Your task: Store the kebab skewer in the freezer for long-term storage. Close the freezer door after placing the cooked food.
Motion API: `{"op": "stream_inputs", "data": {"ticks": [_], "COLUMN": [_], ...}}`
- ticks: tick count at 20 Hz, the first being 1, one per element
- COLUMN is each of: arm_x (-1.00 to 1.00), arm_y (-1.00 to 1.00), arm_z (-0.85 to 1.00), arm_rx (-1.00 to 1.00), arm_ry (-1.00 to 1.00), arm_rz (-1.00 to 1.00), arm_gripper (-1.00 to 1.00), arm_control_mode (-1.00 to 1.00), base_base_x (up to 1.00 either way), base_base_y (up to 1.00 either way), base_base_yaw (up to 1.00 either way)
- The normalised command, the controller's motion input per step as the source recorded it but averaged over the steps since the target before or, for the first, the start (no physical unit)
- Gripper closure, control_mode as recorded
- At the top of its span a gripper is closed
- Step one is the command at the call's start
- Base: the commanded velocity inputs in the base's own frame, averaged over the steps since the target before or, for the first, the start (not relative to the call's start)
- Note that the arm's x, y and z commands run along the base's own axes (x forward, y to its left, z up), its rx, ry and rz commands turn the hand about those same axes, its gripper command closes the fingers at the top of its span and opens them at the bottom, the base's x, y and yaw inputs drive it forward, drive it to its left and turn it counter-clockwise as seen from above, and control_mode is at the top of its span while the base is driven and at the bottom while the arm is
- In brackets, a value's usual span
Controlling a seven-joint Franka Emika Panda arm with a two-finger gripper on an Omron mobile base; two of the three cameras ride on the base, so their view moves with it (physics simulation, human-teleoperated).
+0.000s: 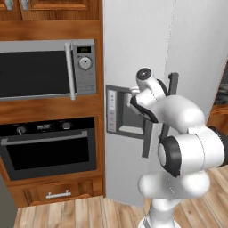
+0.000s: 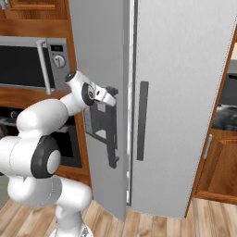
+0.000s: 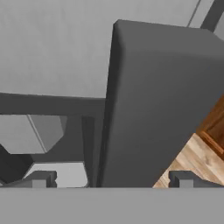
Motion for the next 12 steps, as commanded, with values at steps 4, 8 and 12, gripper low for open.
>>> {"op": "stream_inputs", "data": {"ticks": [4, 8, 12], "arm_x": [0.51, 0.48, 0.29], "arm_y": [-0.47, -0.61, -0.47], "arm_z": [0.00, 0.00, 0.00], "arm_rx": [0.14, 0.15, 0.14], "arm_ry": [0.00, 0.00, 0.00], "arm_rz": [0.10, 0.11, 0.11], "arm_gripper": [-1.00, -1.00, -1.00], "arm_control_mode": [-1.00, -1.00, -1.00], "base_base_x": [0.00, 0.00, 0.00], "base_base_y": [0.00, 0.00, 0.00], "base_base_yaw": [0.00, 0.00, 0.00]}}
